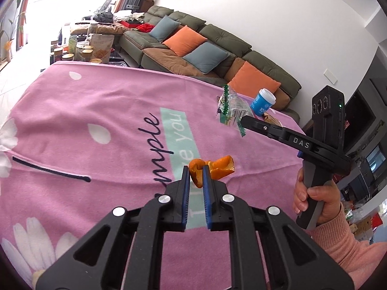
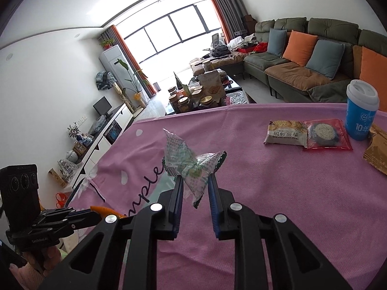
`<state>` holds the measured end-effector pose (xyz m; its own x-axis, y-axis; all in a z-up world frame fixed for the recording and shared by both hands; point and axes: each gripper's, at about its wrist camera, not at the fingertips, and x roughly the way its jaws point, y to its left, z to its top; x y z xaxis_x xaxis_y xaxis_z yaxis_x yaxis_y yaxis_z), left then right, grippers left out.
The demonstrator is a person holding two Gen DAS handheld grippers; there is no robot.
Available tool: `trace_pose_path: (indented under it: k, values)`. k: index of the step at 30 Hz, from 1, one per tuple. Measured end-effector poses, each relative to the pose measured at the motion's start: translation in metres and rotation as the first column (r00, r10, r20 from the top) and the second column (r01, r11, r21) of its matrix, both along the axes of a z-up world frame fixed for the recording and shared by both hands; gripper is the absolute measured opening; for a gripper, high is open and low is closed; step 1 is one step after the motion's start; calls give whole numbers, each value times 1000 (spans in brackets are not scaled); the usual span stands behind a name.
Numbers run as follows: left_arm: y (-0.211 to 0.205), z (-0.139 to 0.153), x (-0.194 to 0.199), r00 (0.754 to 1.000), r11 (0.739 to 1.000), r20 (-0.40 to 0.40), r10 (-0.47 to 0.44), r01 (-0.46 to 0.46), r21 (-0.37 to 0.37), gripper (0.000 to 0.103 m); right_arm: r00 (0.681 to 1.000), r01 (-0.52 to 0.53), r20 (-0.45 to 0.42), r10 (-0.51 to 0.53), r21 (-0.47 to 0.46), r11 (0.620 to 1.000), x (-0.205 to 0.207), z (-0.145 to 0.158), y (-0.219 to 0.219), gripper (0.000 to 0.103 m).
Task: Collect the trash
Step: 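Carry the orange peel and the plastic bag over the teal bin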
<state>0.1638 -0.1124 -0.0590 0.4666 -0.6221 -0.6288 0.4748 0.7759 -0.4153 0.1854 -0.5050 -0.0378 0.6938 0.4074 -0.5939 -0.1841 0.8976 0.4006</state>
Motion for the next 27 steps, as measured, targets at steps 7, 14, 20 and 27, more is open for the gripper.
trace_pose_path:
  k: [7,14,20,27]
  values:
    - [46,7,-18,996,997,29,80,-80,16,11,997,-71,27,71,15,997,-15,5,38,19]
    - [83,8,-36,988,988,31,151,-151,13,11,991,-133,28,133,20,991,-19,7,72,19]
    - [110,12,-47,976,977,51,211,-212,13,11,982,-188,30,187,15,982,-22,8,103,19]
    - [137,19,-57,962,964,70,265,-266,12,11,970,-243,38,242,23,970,-27,9,132,19]
